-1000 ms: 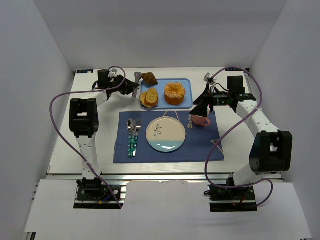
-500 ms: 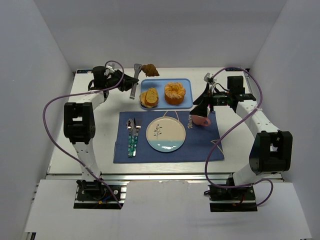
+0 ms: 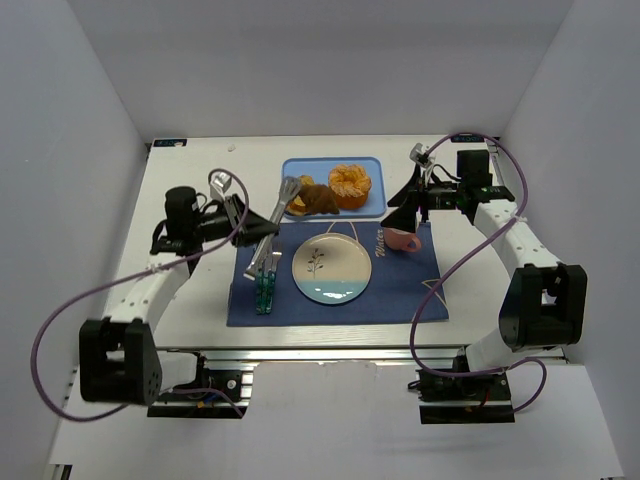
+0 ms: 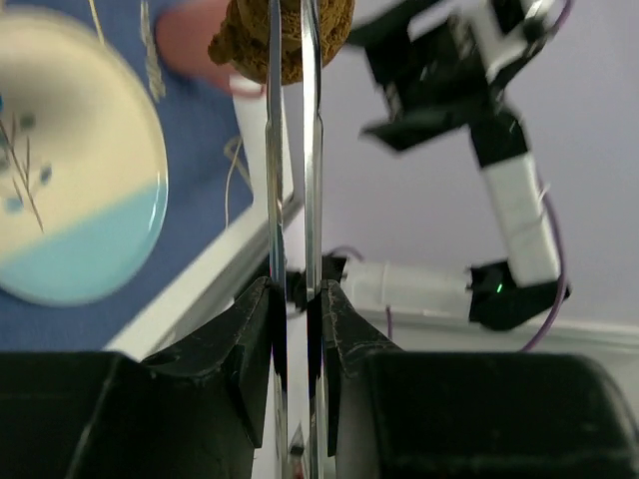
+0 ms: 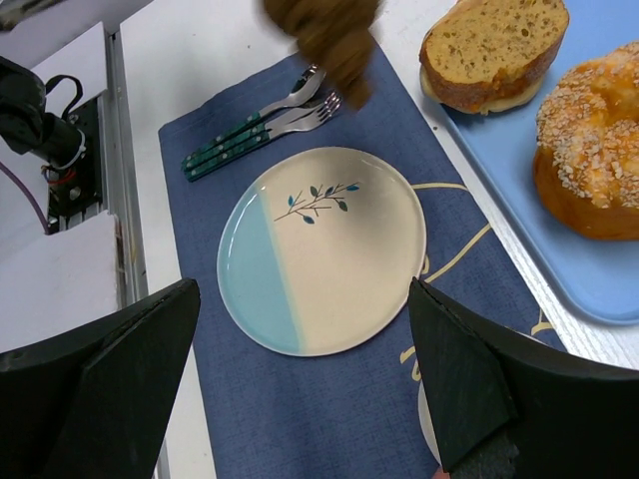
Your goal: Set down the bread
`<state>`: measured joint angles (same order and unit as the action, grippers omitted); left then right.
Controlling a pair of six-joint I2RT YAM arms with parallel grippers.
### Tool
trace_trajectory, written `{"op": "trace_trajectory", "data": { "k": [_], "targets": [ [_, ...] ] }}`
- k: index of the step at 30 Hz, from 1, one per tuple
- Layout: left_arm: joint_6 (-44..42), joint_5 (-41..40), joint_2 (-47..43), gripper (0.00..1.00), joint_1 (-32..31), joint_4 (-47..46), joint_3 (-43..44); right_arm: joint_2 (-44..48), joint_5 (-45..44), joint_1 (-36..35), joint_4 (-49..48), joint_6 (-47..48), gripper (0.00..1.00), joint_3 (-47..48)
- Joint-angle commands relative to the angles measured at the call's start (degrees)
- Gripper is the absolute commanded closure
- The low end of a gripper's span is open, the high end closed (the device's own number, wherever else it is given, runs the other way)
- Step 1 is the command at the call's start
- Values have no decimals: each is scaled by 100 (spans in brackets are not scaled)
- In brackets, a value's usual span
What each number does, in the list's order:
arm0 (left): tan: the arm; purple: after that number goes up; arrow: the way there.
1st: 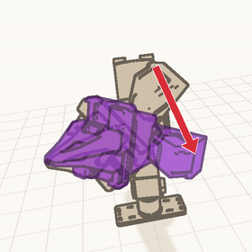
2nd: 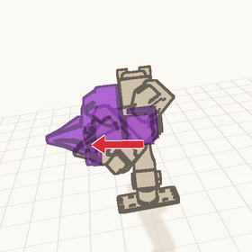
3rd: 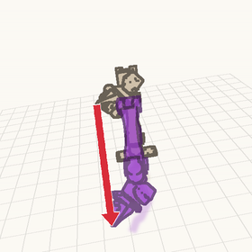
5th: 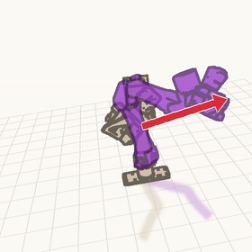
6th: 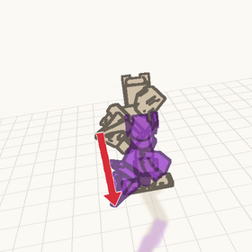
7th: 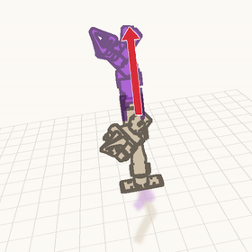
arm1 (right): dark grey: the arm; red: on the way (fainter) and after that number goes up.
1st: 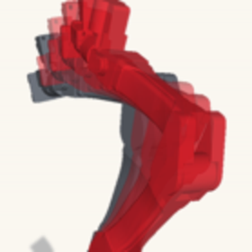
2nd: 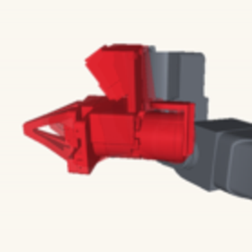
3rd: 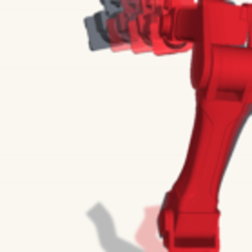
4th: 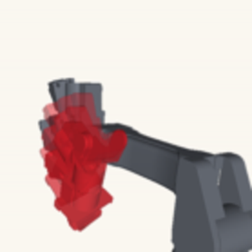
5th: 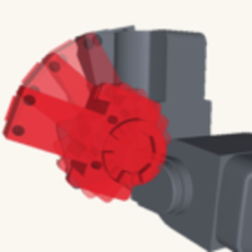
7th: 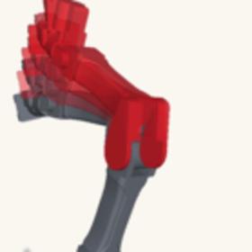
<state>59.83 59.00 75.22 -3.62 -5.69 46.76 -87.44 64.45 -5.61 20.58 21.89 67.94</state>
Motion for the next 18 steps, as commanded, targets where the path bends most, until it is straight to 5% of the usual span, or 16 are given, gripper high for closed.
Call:
{"op": "trace_trajectory", "data": {
  "k": [1, 8, 17, 18],
  "targets": [
    [-664, 410, -753, 100, -25, 996, -527, 192, 16, 33, 43, 114, 11, 307],
    [-1166, 489, -870, 100, -525, 1333, -1582, 157, 51, 33, 174, 96, 11, 395],
    [-2080, 305, 141, 100, -851, 1773, -1363, 385, -37, 24, 166, 61, 11, 176],
    [-2386, 139, 316, 93, -860, 2130, -1163, 446, -55, 33, 148, 52, 11, 132]
  ]
}}
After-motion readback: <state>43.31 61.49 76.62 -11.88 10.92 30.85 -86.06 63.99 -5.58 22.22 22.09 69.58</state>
